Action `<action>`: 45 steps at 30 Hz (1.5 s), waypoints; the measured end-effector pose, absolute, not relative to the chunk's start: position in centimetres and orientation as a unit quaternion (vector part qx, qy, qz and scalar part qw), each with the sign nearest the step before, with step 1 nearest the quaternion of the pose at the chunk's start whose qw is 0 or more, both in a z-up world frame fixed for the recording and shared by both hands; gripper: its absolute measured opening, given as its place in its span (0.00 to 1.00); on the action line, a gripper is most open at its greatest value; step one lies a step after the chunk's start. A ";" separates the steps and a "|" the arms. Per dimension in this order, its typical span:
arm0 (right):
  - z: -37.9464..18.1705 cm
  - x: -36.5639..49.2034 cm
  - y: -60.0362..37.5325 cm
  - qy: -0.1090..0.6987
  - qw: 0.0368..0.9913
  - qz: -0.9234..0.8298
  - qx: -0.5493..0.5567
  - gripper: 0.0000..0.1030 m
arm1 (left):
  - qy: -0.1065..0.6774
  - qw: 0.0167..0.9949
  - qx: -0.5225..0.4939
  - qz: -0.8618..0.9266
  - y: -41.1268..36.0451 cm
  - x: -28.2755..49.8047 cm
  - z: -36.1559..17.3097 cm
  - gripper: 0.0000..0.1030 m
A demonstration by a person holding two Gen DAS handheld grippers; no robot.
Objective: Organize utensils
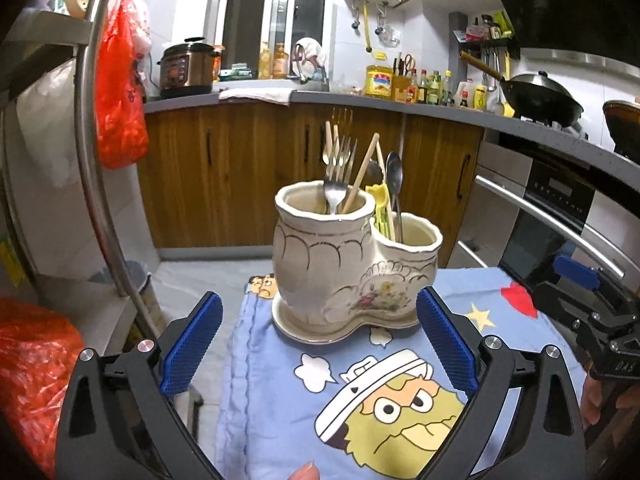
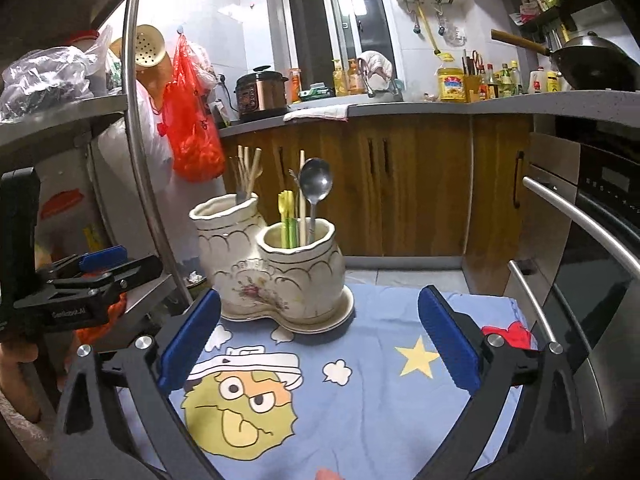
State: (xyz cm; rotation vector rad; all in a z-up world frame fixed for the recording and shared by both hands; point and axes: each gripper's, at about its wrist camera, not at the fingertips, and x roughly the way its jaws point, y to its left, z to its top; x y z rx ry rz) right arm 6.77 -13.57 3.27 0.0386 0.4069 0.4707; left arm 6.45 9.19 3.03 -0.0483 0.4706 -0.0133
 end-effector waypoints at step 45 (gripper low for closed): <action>2.1 6.8 -13.3 0.204 0.952 0.229 0.015 0.95 | 0.237 0.971 -0.020 -0.009 8.9 6.2 2.6 0.94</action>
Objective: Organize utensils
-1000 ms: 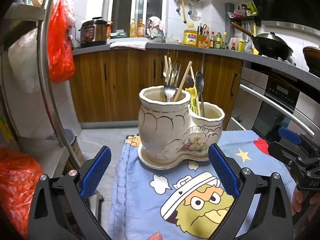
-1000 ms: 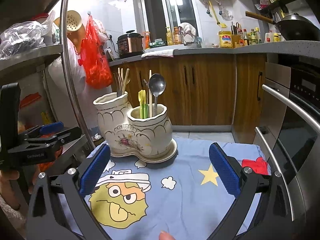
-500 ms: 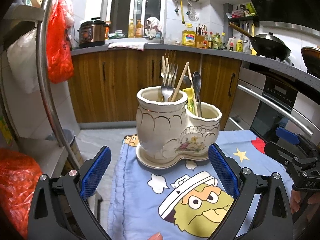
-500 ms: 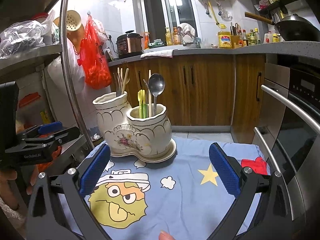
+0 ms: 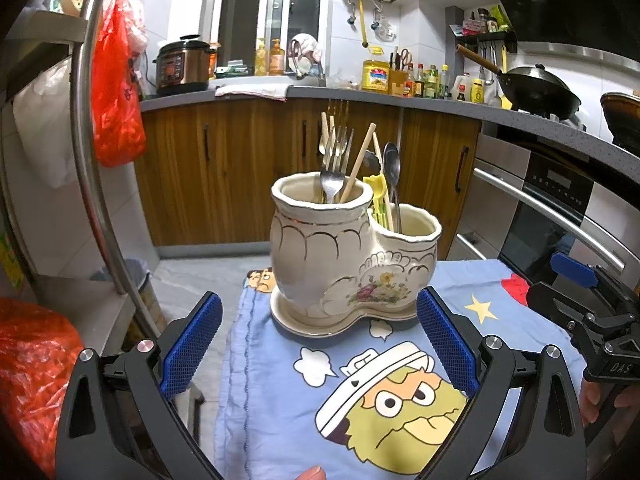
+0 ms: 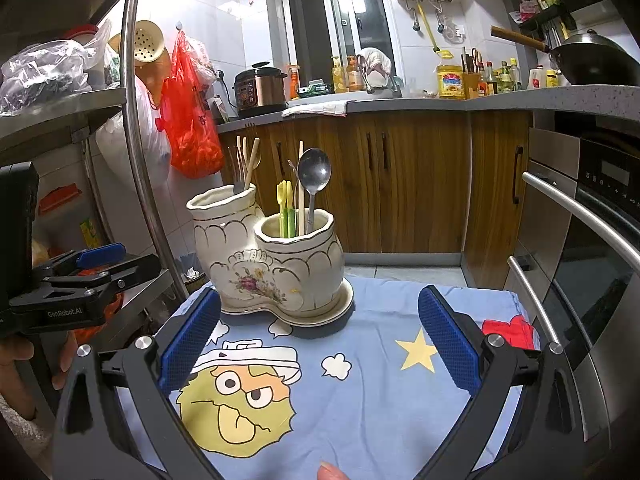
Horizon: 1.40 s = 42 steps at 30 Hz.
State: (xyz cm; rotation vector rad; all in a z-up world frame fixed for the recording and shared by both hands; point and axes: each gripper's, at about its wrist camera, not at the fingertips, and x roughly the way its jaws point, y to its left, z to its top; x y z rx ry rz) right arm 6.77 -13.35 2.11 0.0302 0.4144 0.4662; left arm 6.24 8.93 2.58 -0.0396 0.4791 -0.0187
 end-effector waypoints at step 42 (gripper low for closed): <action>2.4 7.0 -12.9 0.208 0.951 0.227 0.009 0.95 | 0.235 0.972 -0.010 0.002 8.7 6.2 2.7 0.94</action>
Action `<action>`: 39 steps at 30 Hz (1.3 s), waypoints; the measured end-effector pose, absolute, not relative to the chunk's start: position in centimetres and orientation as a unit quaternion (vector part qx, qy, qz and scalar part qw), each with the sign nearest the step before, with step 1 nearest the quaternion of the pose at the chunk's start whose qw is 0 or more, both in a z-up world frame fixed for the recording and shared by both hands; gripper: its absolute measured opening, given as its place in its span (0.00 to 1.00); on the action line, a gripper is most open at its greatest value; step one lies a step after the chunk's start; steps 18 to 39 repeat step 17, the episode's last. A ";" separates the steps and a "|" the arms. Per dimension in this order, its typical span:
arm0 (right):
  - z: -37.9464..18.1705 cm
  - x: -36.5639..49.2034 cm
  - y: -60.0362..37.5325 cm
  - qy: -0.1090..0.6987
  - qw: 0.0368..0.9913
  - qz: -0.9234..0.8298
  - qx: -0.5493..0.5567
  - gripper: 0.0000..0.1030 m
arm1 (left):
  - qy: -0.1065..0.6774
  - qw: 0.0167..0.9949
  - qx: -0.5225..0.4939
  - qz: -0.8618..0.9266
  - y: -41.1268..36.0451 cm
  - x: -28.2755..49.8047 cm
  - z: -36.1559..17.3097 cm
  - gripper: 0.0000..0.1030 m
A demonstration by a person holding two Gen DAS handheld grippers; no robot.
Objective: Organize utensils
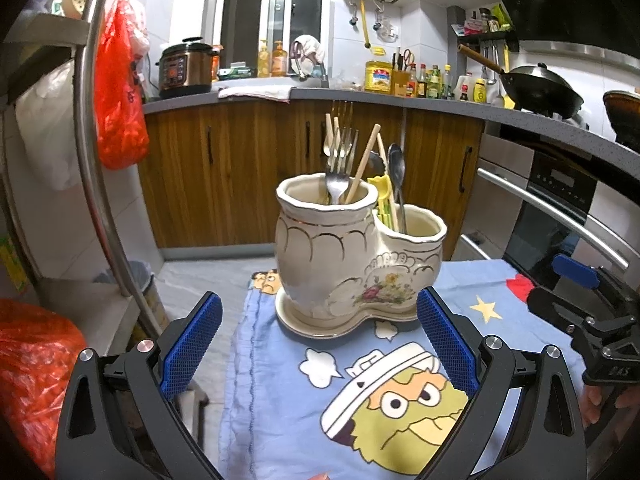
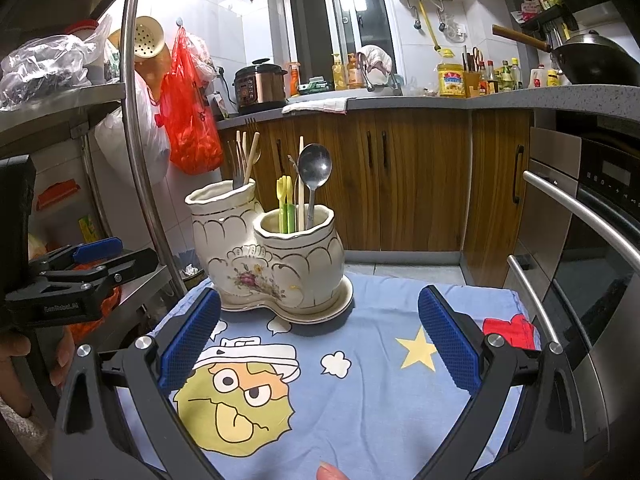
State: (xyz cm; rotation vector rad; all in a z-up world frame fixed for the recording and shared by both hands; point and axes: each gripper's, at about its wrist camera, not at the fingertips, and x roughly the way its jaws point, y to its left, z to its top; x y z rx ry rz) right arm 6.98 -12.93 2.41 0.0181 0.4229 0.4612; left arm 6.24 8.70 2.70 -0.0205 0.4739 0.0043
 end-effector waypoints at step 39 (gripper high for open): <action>2.2 6.9 -12.7 0.212 0.951 0.227 0.007 0.95 | 0.229 0.973 -0.012 0.004 9.5 6.2 2.9 0.94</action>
